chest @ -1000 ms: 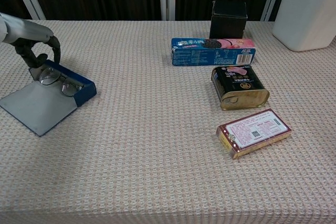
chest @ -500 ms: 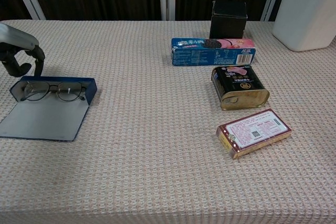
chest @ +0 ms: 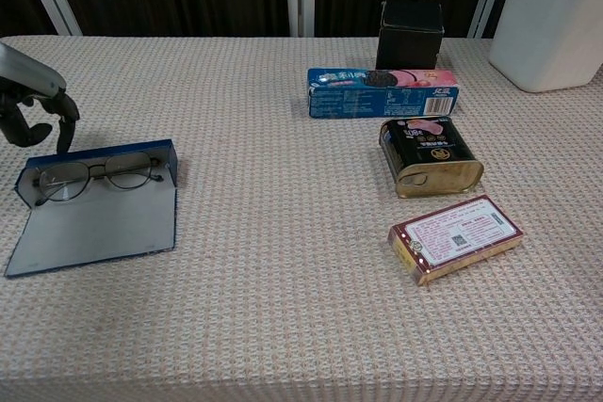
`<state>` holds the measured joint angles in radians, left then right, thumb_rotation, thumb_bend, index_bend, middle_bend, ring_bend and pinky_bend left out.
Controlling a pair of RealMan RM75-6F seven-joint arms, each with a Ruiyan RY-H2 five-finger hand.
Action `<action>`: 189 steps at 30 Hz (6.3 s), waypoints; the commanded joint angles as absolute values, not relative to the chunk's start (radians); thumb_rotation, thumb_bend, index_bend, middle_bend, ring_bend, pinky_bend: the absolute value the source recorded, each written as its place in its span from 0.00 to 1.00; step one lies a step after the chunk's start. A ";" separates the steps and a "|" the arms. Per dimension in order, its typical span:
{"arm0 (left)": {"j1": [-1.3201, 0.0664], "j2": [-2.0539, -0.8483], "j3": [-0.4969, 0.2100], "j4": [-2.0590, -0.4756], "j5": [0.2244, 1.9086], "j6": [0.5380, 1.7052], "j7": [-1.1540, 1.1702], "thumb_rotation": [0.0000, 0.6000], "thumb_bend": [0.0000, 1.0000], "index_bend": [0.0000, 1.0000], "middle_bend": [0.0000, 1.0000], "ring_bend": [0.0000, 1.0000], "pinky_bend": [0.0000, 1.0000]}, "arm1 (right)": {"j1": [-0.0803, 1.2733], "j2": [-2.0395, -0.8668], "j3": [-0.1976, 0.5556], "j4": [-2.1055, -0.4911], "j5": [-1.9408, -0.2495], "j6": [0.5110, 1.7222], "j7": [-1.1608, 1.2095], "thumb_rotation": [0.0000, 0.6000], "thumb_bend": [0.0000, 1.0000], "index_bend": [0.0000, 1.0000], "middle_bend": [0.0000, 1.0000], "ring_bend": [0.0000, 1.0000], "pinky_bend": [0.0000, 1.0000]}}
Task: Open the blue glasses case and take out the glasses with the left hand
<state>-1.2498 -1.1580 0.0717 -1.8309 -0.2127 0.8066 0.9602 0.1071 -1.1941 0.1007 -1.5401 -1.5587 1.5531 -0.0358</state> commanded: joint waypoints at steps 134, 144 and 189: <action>-0.684 -1.624 -0.025 -1.201 1.408 1.268 0.500 1.00 0.35 0.23 0.59 0.26 0.22 | 0.114 -1.205 0.099 -1.506 -1.521 1.520 -0.012 1.00 0.30 0.00 0.00 0.00 0.00; -0.684 -1.656 -0.041 -1.108 1.456 1.257 0.415 1.00 0.35 0.22 0.59 0.26 0.23 | 0.112 -1.202 0.099 -1.508 -1.520 1.521 -0.012 1.00 0.30 0.00 0.00 0.00 0.00; -0.532 -1.535 -0.131 -1.682 1.090 1.257 0.586 1.00 0.29 0.32 0.36 0.24 0.34 | 0.107 -1.198 0.095 -1.510 -1.530 1.533 0.011 1.00 0.30 0.00 0.00 0.00 0.00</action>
<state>-0.5344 -1.5261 -0.1368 -1.6890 1.0931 1.2502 0.5754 0.1080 -1.1984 0.0957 -1.5088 -1.5294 1.5324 0.0099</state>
